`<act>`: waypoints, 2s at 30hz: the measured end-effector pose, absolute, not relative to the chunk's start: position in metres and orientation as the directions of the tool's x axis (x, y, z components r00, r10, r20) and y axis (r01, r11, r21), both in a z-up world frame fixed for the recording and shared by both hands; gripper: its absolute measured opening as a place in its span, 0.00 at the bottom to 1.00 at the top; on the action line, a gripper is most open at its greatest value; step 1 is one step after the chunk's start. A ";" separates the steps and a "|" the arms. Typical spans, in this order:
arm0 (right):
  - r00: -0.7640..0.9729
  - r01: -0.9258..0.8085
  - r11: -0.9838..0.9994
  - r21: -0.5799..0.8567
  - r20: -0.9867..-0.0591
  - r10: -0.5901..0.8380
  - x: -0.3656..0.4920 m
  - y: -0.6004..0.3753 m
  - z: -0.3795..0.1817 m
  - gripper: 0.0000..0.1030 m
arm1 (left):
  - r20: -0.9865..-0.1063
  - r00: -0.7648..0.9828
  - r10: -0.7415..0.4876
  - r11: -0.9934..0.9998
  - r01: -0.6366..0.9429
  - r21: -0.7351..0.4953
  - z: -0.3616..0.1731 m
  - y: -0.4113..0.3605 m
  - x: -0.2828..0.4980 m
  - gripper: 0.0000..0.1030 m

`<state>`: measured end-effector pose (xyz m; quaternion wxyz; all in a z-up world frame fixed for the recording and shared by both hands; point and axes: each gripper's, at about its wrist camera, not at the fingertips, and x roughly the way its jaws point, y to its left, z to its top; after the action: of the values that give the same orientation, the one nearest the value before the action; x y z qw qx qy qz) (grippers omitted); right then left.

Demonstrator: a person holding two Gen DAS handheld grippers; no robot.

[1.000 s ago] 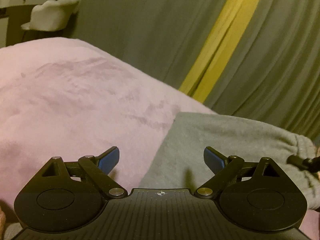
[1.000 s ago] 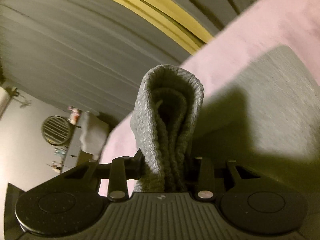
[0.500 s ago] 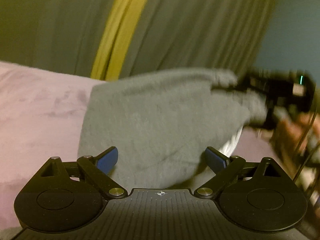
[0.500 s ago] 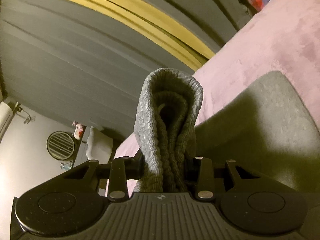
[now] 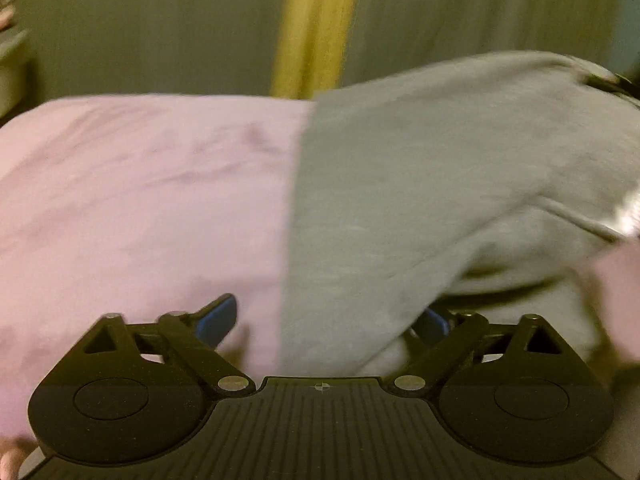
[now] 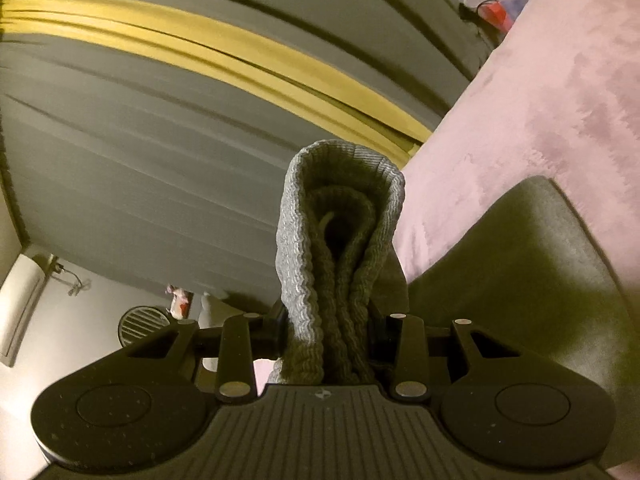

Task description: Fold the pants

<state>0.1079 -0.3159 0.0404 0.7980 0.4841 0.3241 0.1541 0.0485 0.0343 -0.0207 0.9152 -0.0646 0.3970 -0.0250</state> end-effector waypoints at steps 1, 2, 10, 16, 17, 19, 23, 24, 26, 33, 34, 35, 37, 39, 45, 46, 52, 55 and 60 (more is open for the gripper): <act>0.743 0.071 0.482 0.873 -0.368 0.558 0.106 -0.316 0.040 0.35 | -0.733 0.677 -0.073 0.989 -0.046 -0.141 -0.022 0.040 0.050 0.81; 0.743 0.075 0.482 0.873 -0.371 0.556 0.105 -0.318 0.038 0.35 | -0.740 0.670 -0.058 0.985 -0.082 -0.151 -0.023 0.046 0.051 0.76; 0.736 0.156 0.550 0.820 -0.468 0.489 0.090 -0.328 0.009 0.35 | -0.571 0.789 -0.228 0.921 -0.014 -0.389 -0.008 0.079 0.033 0.68; 0.626 0.309 0.707 0.637 -0.695 0.353 0.088 -0.337 -0.039 0.54 | -0.497 0.858 -0.129 0.909 -0.098 -0.405 0.004 0.099 0.026 0.85; 0.610 0.337 0.721 0.605 -0.724 0.322 0.085 -0.339 -0.044 0.56 | -0.486 0.871 -0.075 0.913 -0.136 -0.385 0.009 0.103 0.024 0.87; 0.633 0.332 0.692 0.641 -0.695 0.340 0.076 -0.346 -0.047 0.61 | -0.491 0.871 -0.015 0.927 -0.173 -0.334 0.020 0.106 0.026 0.89; 0.692 0.326 0.740 0.588 -0.682 0.237 0.063 -0.348 -0.025 0.64 | -0.502 0.862 -0.075 0.934 -0.115 -0.337 0.027 0.090 0.034 0.92; 0.708 0.309 0.770 0.558 -0.675 0.205 0.062 -0.344 -0.017 0.64 | -0.512 0.852 -0.109 0.935 -0.087 -0.344 0.025 0.082 0.040 0.92; 0.744 0.251 0.831 0.495 -0.648 0.161 0.063 -0.333 0.003 0.64 | -0.535 0.831 -0.151 0.943 -0.041 -0.330 0.019 0.064 0.049 0.92; 0.746 0.120 0.886 0.449 -0.629 0.218 0.082 -0.312 0.010 0.36 | -0.767 0.642 -0.017 0.999 0.049 0.019 -0.040 -0.001 0.069 0.79; 0.720 0.118 0.888 0.444 -0.654 0.231 0.086 -0.311 0.001 0.37 | -0.793 0.609 0.013 0.999 0.017 0.029 -0.046 0.000 0.076 0.77; 0.693 0.115 0.893 0.435 -0.679 0.242 0.086 -0.308 -0.010 0.37 | -0.796 0.606 0.005 1.000 -0.008 0.000 -0.047 0.005 0.079 0.75; 0.704 0.102 0.917 0.386 -0.679 0.208 0.090 -0.307 -0.023 0.36 | -0.796 0.606 0.011 0.997 -0.069 -0.039 -0.048 0.018 0.083 0.69; 0.715 0.093 0.921 0.378 -0.669 0.202 0.090 -0.306 -0.019 0.36 | -0.796 0.606 0.005 0.989 -0.118 -0.084 -0.048 0.029 0.083 0.68; 0.763 0.069 0.881 0.468 -0.594 0.256 0.064 -0.314 -0.004 0.38 | -0.711 0.703 -0.023 0.980 -0.124 -0.154 -0.032 0.037 0.078 0.68; 0.758 0.079 0.875 0.477 -0.599 0.259 0.063 -0.313 -0.004 0.38 | -0.684 0.728 -0.054 0.979 -0.097 -0.180 -0.029 0.038 0.075 0.71; 0.731 -0.005 0.861 0.509 -0.586 0.351 0.038 -0.295 0.000 0.38 | -0.629 0.754 -0.189 0.975 0.065 -0.215 -0.023 0.023 0.066 0.87; 0.672 -0.033 0.857 0.514 -0.623 0.400 0.038 -0.282 -0.011 0.39 | -0.729 0.649 -0.219 0.974 0.101 -0.203 -0.038 0.011 0.079 0.92; 0.603 -0.029 0.920 0.392 -0.727 0.329 0.048 -0.264 -0.017 0.40 | -0.782 0.605 -0.149 0.989 0.109 -0.104 -0.049 -0.003 0.085 0.93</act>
<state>0.0481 -0.2638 -0.0175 0.8785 0.1728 0.4337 0.1020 0.0855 -0.0027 -0.0495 0.8956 -0.0229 0.4385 -0.0719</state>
